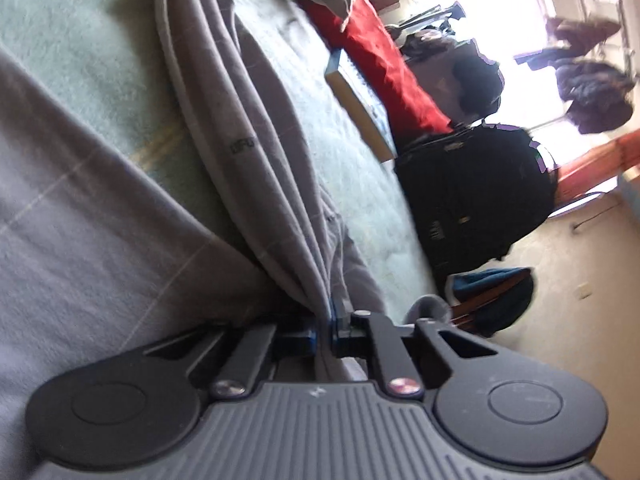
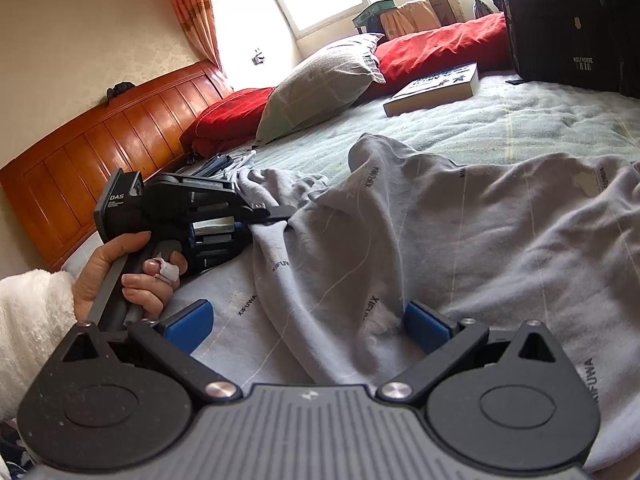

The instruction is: Fold clothes

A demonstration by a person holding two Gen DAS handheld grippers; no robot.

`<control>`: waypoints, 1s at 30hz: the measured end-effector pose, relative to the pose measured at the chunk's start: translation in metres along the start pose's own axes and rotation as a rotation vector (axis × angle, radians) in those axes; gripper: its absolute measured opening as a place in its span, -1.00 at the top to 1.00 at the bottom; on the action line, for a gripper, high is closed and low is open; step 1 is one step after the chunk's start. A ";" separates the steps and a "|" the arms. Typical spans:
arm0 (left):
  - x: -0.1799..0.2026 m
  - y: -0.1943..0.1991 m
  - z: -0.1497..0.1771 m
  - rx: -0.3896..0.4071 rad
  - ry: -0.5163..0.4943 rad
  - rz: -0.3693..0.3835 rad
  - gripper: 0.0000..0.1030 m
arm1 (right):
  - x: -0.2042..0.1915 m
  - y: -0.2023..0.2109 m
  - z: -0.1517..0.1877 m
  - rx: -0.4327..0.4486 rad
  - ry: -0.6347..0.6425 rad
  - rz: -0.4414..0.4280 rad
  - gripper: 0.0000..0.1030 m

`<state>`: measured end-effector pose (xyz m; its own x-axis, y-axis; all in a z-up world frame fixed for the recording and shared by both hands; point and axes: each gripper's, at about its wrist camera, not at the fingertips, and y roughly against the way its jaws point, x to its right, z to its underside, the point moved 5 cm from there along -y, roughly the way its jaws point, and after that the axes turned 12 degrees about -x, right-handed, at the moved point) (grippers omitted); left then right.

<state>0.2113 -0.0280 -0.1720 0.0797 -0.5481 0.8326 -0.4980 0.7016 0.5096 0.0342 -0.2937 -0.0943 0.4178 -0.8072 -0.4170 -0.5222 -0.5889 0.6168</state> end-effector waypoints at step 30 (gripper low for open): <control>0.068 0.115 0.084 0.226 -0.257 -0.281 0.92 | 0.013 0.085 0.020 0.060 -0.136 0.091 -1.00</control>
<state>0.0867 -0.0229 -0.0749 0.0355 -0.8187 0.5731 -0.6663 0.4080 0.6241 -0.0190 -0.3550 -0.0607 0.2645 -0.8526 -0.4507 -0.5980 -0.5116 0.6170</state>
